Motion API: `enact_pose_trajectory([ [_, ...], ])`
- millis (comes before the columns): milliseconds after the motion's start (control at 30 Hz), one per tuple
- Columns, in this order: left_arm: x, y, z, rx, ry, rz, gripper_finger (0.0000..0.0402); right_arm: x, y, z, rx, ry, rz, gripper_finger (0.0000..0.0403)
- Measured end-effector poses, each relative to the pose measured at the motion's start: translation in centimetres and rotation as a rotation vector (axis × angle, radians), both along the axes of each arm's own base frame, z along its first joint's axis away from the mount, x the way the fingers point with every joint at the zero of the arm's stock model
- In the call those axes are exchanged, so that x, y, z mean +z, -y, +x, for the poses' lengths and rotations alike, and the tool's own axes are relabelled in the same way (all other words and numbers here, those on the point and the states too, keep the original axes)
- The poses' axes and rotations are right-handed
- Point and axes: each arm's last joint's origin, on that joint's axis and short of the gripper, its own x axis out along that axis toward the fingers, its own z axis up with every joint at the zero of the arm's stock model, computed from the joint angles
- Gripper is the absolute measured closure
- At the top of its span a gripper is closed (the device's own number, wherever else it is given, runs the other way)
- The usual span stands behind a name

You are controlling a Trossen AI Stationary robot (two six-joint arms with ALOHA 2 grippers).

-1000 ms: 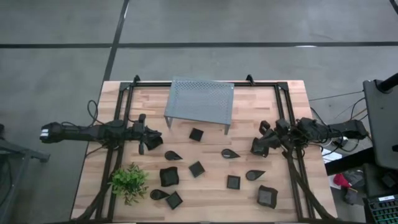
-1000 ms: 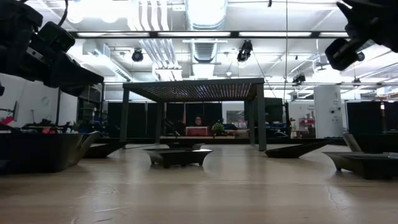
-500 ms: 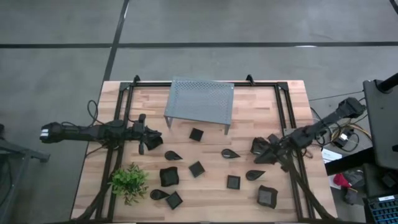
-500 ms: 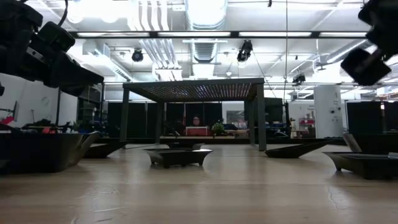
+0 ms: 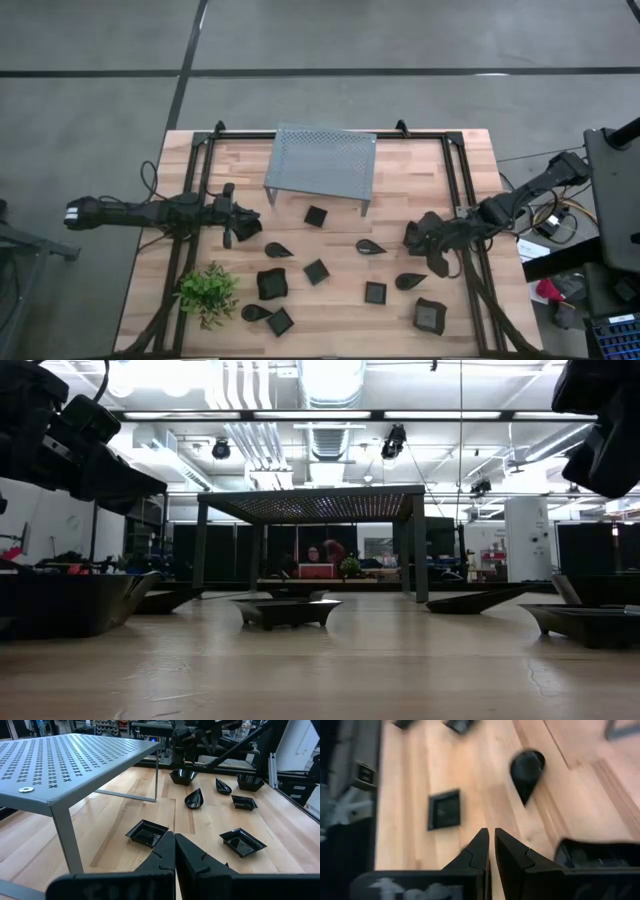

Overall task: Pick & Place Mini shaped plates
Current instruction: Put the black distorted square plate on the shelf

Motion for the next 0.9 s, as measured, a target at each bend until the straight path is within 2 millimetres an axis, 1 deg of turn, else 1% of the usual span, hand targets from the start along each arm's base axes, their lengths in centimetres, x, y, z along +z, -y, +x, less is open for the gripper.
enact_pose_trajectory([
  [133,0.0,0.0,0.0,0.000,0.000,0.000,0.0401,0.0,-0.5,0.9,0.017,-0.073,-0.050,0.0372],
  [200,0.0,0.0,0.0,0.000,0.000,0.000,0.0401,-0.2,-0.7,1.2,0.017,-0.108,-0.067,0.0364],
  [300,0.0,0.0,0.0,0.000,0.000,0.000,0.0401,-0.7,-0.9,1.6,0.000,-0.179,-0.094,0.0342],
  [467,0.0,0.0,0.0,0.000,0.002,0.000,0.0401,-2.0,-0.9,1.7,-0.041,-0.322,-0.152,0.0294],
  [567,0.0,0.0,0.0,0.000,0.003,0.000,0.0401,-2.7,-1.0,1.8,-0.062,-0.376,-0.179,0.0278],
  [700,0.0,0.0,0.0,0.000,0.004,0.000,0.0401,-3.3,-0.9,2.0,-0.096,-0.416,-0.236,0.0274],
  [900,0.0,0.0,0.0,0.000,0.007,0.000,0.0401,-4.2,-1.0,2.3,-0.107,-0.462,-0.294,0.0286],
])
